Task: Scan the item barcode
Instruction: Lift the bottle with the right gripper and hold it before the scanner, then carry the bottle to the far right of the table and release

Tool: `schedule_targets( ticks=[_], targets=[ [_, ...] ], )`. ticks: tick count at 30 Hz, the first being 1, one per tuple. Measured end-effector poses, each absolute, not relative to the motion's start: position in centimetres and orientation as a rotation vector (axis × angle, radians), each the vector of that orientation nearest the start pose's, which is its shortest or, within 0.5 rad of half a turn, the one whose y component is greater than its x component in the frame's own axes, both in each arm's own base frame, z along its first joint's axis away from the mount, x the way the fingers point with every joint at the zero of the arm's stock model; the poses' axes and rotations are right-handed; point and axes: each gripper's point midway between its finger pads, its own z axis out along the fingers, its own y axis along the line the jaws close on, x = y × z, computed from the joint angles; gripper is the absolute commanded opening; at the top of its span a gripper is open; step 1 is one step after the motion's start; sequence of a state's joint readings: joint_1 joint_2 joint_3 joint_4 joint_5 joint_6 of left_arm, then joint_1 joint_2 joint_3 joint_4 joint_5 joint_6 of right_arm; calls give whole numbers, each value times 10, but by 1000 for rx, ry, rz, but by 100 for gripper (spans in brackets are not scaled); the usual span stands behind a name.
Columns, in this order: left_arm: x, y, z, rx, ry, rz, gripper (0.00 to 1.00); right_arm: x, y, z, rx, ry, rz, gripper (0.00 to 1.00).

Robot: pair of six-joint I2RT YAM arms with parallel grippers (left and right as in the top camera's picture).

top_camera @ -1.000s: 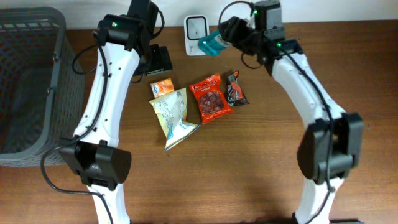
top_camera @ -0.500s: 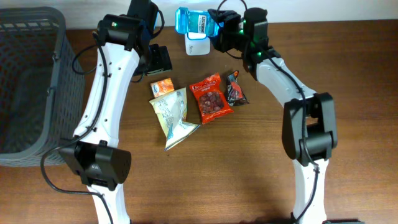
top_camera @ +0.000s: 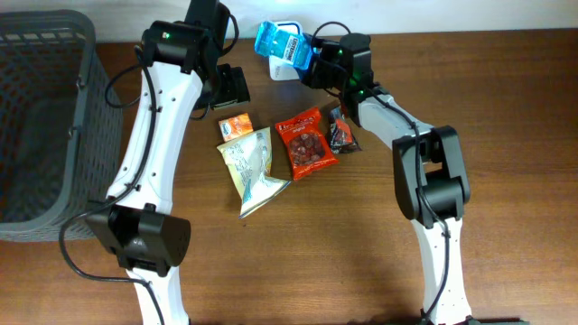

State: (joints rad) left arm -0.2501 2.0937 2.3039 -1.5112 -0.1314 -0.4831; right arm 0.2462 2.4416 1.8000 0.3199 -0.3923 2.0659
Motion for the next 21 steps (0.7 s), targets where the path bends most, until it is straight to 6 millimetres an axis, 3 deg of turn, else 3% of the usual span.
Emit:
schedule_targets(
  ticks=[3, 6, 7, 12, 16, 19, 21],
  targets=[
    [436, -88, 216, -356, 2821, 36, 99, 642, 217, 110, 1683, 1704, 1741, 47],
    [436, -88, 216, -356, 2821, 37, 99, 648, 209, 120, 1604, 1684, 1751, 27],
    [436, -88, 216, -356, 2820, 36, 99, 652, 205, 128, 1539, 1669, 1762, 26],
    [436, -88, 216, -356, 2821, 36, 99, 659, 180, 139, 1370, 1694, 1732, 38],
    [436, -88, 216, -356, 2821, 36, 99, 664, 116, 121, 1391, 1757, 1588, 42],
    [436, -88, 216, -356, 2820, 35, 99, 649, 50, 102, 1485, 1853, 1371, 42],
    [436, -88, 216, -356, 2820, 36, 99, 639, 0, 114, 1465, 1864, 1263, 43]
  ],
)
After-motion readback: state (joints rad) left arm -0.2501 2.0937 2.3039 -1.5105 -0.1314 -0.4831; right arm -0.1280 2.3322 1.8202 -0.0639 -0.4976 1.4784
